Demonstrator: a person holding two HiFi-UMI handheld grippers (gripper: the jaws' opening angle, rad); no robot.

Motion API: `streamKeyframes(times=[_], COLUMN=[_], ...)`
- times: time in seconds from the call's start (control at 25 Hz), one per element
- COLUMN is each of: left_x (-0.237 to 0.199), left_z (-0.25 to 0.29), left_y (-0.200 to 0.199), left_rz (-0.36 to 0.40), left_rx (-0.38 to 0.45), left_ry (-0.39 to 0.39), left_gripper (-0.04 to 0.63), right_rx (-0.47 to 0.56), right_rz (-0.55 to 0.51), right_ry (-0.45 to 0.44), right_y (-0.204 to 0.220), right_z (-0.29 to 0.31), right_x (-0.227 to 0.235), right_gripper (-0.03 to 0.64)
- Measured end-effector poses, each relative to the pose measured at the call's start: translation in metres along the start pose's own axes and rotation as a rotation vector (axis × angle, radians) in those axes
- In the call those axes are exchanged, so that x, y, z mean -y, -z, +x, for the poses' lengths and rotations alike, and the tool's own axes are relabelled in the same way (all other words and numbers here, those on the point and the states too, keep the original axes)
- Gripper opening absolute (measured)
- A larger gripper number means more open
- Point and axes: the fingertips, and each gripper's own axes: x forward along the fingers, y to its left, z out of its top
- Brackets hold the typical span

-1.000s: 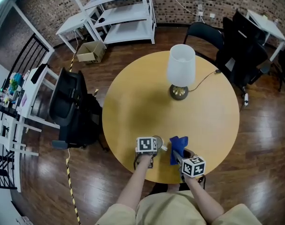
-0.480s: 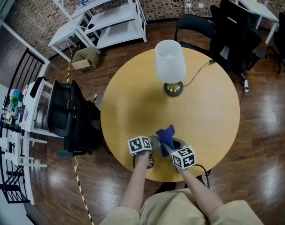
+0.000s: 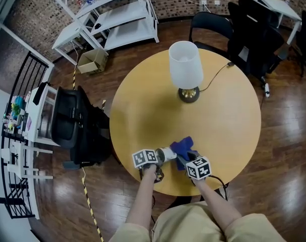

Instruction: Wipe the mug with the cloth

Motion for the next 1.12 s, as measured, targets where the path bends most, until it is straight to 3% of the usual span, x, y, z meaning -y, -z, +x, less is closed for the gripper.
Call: streamKeyframes(times=[0.12, 0.2, 0.32, 0.4, 0.68, 0.92, 1.0, 1.12], left_x=[-0.002, -0.002, -0.005, -0.009, -0.016, -0.017, -0.016, -0.011], left_z=[0.000, 0.001, 0.004, 0.007, 0.007, 0.006, 0.004, 0.003], left_y=[-0.001, -0.003, -0.001, -0.001, -0.006, -0.008, -0.008, -0.005], left_rz=[0.026, 0.035, 0.024, 0.013, 0.071, 0.038, 0.041, 0.081], left_rx=[-0.024, -0.045, -0.093, -0.137, -0.211, -0.201, -0.194, -0.184], left_ry=[0.020, 0.043, 0.102, 0.140, 0.156, 0.173, 0.169, 0.142], left_gripper=[0.031, 0.031, 0.032, 0.034, 0.046, 0.041, 0.037, 0.032], right_rx=[0.134, 0.182, 0.153, 0.121, 0.013, -0.184, -0.195, -0.129], right_rz=[0.148, 0.217, 0.192, 0.139, 0.021, -0.130, -0.148, -0.117], right_ry=[-0.072, -0.188, -0.450, -0.534, -0.423, -0.147, -0.125, -0.099], right_y=[-0.027, -0.039, -0.039, -0.036, -0.016, 0.013, 0.007, -0.010], right_z=[-0.027, -0.034, -0.028, -0.020, 0.012, 0.034, 0.030, 0.002], right_x=[0.010, 0.004, -0.034, -0.056, -0.049, -0.015, -0.013, 0.000], right_gripper=[0.112, 0.112, 0.112, 0.114, 0.114, 0.112, 0.112, 0.114])
